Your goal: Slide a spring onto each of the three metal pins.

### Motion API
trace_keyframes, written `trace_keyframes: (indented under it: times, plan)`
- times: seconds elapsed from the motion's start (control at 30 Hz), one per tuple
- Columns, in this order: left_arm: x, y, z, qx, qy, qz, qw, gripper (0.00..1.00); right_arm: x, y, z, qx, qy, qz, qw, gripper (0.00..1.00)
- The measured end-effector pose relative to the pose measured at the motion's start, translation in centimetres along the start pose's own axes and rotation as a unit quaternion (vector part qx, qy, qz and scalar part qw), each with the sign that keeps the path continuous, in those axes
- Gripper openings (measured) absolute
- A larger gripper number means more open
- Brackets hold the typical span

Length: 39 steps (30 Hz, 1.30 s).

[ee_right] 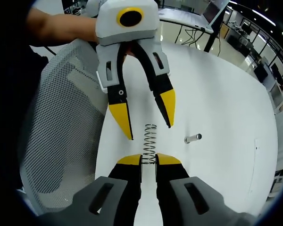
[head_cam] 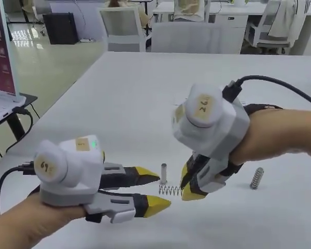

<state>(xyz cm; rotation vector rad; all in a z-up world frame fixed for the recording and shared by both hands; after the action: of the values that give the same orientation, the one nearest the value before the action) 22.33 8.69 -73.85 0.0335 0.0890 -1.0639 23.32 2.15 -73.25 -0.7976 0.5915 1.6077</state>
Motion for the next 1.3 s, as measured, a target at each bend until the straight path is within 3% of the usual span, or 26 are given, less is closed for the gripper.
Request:
trace_keyframes:
  times: [0.57,0.8,1.3]
  plan:
    - [-0.03,-0.26,0.13,0.012,-0.002,-0.012,0.9999,0.06,0.02,0.02,0.60,-0.044,-0.013,0.009,0.9989,0.08]
    - [-0.06,-0.40,0.18,0.019,-0.005,-0.016,0.9997,0.04,-0.01,-0.02,0.51,-0.056,-0.011,0.010,0.9983,0.08]
    - [-0.06,-0.91,0.54,0.008,-0.010,-0.027,0.9995,0.03,0.15,0.02,0.03,-0.032,-0.015,0.007,0.9994,0.10]
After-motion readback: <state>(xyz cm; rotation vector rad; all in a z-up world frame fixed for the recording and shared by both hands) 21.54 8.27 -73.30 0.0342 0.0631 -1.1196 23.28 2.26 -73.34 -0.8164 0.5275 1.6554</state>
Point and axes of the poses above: the centre of the closed fingertips' face, and the gripper's own axes: x roughly forward along the fingers, y roughly to its left, z roughly out of its top, the point moved 4 cm from there along -x, roughly backward along the fingers, and after that the axes turned 15 degrees about -y, right-handed, at the moved point
